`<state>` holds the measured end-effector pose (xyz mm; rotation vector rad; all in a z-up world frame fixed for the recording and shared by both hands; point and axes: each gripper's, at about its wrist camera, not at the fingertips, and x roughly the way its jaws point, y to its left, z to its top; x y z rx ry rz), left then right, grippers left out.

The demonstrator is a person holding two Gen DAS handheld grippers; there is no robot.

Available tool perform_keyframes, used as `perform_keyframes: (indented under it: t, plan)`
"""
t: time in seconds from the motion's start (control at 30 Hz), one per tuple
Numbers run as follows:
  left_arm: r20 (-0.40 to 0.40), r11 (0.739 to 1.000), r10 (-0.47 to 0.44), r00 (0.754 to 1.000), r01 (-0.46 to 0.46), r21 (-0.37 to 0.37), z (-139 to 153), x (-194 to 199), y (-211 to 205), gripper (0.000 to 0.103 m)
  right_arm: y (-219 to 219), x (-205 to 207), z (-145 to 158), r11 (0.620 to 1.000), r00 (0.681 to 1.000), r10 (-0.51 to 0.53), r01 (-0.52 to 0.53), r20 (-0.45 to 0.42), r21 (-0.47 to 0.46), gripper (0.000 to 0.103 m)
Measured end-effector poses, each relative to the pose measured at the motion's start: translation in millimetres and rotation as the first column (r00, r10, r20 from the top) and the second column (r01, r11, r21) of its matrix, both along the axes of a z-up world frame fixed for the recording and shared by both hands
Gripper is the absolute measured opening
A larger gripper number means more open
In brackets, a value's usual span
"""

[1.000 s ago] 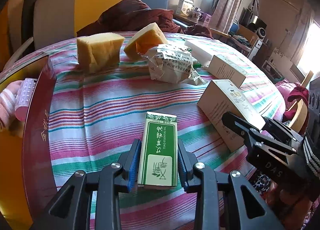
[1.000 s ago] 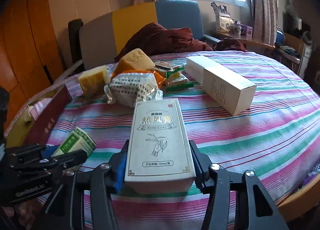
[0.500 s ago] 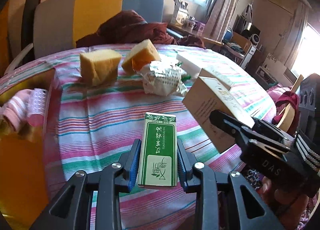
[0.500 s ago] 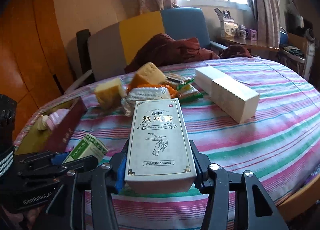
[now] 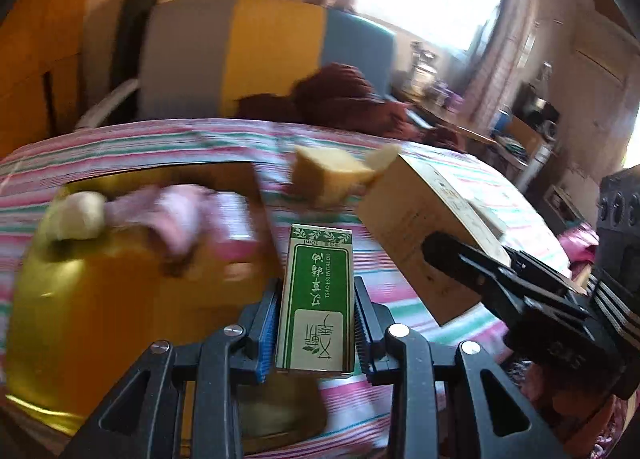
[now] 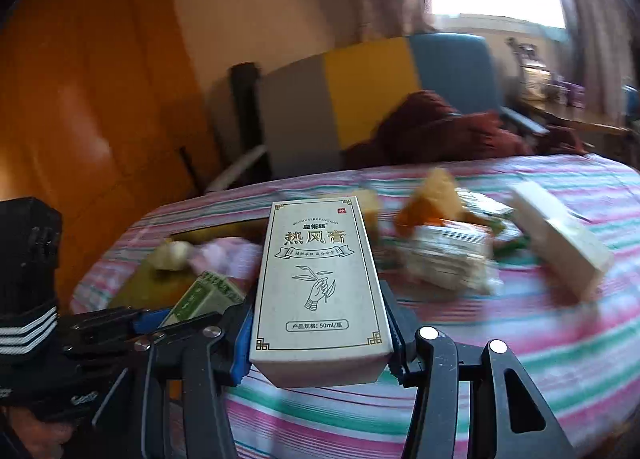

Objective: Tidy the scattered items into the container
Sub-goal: 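Carry the green box and white box over the gold tray, then open both grippers to drop the boxes into the gold tray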

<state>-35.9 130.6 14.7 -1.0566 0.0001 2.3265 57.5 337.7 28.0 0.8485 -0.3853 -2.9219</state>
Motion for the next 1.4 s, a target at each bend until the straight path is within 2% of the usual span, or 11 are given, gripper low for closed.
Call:
perform_keyframes:
  t: [0.33,0.5,0.57,0.6,0.67,0.77,0.9,1.03,1.13,1.3,1.4]
  plan:
    - [0.040,0.969,0.240,0.970,-0.237,-0.066,-18.8,-59.3,-110.1,0.033,-105.1,-61.2,-12.2,0.969,0.963,0.245,-0.239,0.113,-0.064,0.053]
    - [0.061,0.953,0.294,0.954,-0.289,-0.087,-32.5,-87.8,-137.6,0.033,-146.3,-85.9,-22.2,0.948,0.931,0.318,-0.309,0.177,-0.077,0.053]
    - [0.104,0.942,0.326,0.940,-0.314,-0.117,-42.0,-105.7,-144.5,0.034,-160.8,-100.5,-28.4,0.944,0.921,0.331,-0.321,0.207,-0.081,0.053]
    - [0.127,0.937,0.342,0.931,-0.328,-0.123,-45.1,-111.8,-146.5,0.036,-170.2,-109.4,-31.7,0.943,0.917,0.332,-0.322,0.222,-0.080,0.053]
    - [0.180,0.929,0.365,0.913,-0.345,-0.133,-50.5,-120.9,-152.3,0.050,-181.0,-123.0,-37.1,0.948,0.916,0.318,-0.310,0.243,-0.074,0.053]
    - [0.185,0.925,0.380,0.906,-0.368,-0.096,-47.5,-117.9,-159.5,0.058,-199.9,-142.3,-46.5,0.950,0.909,0.312,-0.307,0.278,-0.061,0.054]
    - [0.167,0.923,0.385,0.908,-0.380,-0.065,-42.2,-111.5,-167.0,0.058,-195.6,-138.3,-48.9,0.945,0.907,0.327,-0.314,0.265,-0.093,0.060]
    - [0.168,0.916,0.395,0.903,-0.401,0.001,-35.3,-99.0,-173.2,0.058,-179.1,-122.2,-45.5,0.944,0.911,0.328,-0.309,0.250,-0.113,0.060]
    - [0.162,0.919,0.390,0.907,-0.395,0.003,-34.2,-93.4,-172.5,0.058,-172.6,-109.5,-44.7,0.940,0.906,0.340,-0.323,0.254,-0.106,0.060]
    - [0.142,0.925,0.375,0.916,-0.380,0.007,-33.6,-77.9,-167.6,0.058,-179.3,-101.0,-48.8,0.918,0.875,0.396,-0.376,0.278,-0.124,0.060]
    - [0.122,0.921,0.387,0.914,-0.389,-0.005,-32.8,-76.0,-167.6,0.058,-192.7,-102.0,-51.8,0.895,0.844,0.446,-0.429,0.297,-0.125,0.059]
